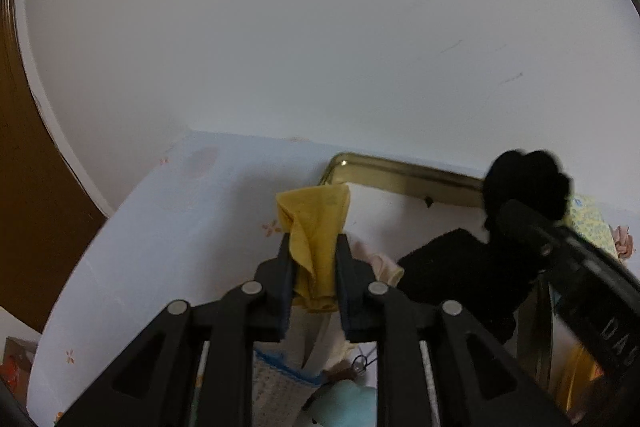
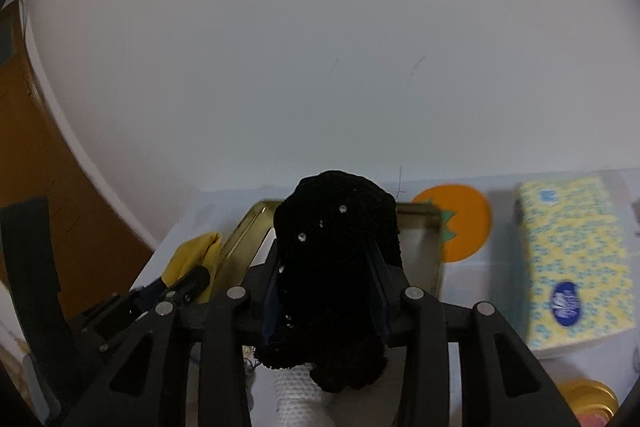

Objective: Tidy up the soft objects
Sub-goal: 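Lower both items into the gold tray and open both tools, then withdraw both tools from the tray toward the blue toy and pink cloth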

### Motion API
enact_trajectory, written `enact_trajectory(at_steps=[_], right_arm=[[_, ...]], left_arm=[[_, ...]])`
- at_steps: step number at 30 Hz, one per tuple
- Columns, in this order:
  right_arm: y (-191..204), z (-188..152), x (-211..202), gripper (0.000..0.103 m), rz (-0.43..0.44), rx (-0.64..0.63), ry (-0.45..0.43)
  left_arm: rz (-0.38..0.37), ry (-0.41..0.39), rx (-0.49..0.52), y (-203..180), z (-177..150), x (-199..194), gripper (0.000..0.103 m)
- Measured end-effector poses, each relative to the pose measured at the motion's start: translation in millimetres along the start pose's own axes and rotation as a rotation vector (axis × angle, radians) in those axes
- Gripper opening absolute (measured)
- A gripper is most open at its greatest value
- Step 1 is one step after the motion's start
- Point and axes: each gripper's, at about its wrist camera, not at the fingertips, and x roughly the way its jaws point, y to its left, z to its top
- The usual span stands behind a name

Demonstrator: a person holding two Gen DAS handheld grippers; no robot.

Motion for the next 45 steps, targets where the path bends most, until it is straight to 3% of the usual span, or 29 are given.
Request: enact_trajectory(at_steps=[1, 2, 3, 4, 5, 6, 9, 12, 17, 22, 27, 32, 38, 45], right_arm=[[-0.8, -0.2, 4.8, 0.055, 0.026, 0.0, 0.018], [-3.3, 0.1, 9.7, 0.06, 0.06, 0.013, 0.045], [-6.4, 1.0, 11.4, 0.072, 0.087, 0.032, 0.054], [-10.9, 2.0, 10.1, 0.083, 0.115, 0.058, 0.045], [-14.4, 2.2, 8.5, 0.086, 0.131, 0.077, 0.034], [-18.8, 2.3, 6.5, 0.087, 0.146, 0.1, 0.021], [-24.6, 2.5, 3.6, 0.087, 0.171, 0.141, 0.013], [-25.6, -1.0, -8.9, 0.087, 0.162, 0.145, -0.056], [-6.9, -13.6, -41.3, 0.087, 0.111, 0.022, -0.181], [13.1, -36.5, -75.2, 0.087, 0.03, -0.077, -0.296], [14.5, -56.8, -104.2, 0.087, -0.122, -0.144, -0.446], [10.2, -75.1, -123.5, 0.092, -0.204, -0.157, -0.531], [14.0, -92.6, -131.9, 0.093, -0.25, -0.236, -0.581], [15.1, -106.4, -147.6, 0.093, -0.252, -0.265, -0.547]], left_arm=[[-0.018, 0.008, -0.012, 1.7, 0.3, 2.3, 0.036], [-0.046, 0.012, -0.03, 3.1, 0.3, 3.5, 0.065], [-0.066, 0.011, -0.045, 3.6, -0.2, 3.6, 0.082], [-0.072, 0.008, -0.052, 3.1, -0.2, 3.1, 0.089], [-0.081, -0.002, -0.052, 2.2, -0.4, 1.1, 0.099], [-0.082, -0.017, -0.049, 0.9, -1.1, -1.3, 0.102], [-0.052, -0.062, -0.03, -1.9, -1.8, -11.7, 0.103], [-0.032, -0.109, -0.033, 2.2, -5.7, -22.8, 0.103], [-0.022, -0.15, -0.046, 2.1, -15.4, -33.2, 0.103], [0.001, -0.2, -0.021, -3.3, -28.2, -43.2, 0.103], [-0.008, -0.279, -0.029, -3.3, -43.0, -61.8, 0.103], [-0.002, -0.341, -0.087, -0.8, -55.9, -73.4, 0.103], [-0.021, -0.383, -0.142, 1.2, -66.0, -81.1, 0.103], [-0.036, -0.402, -0.168, 1.5, -81.2, -84.5, 0.103]])
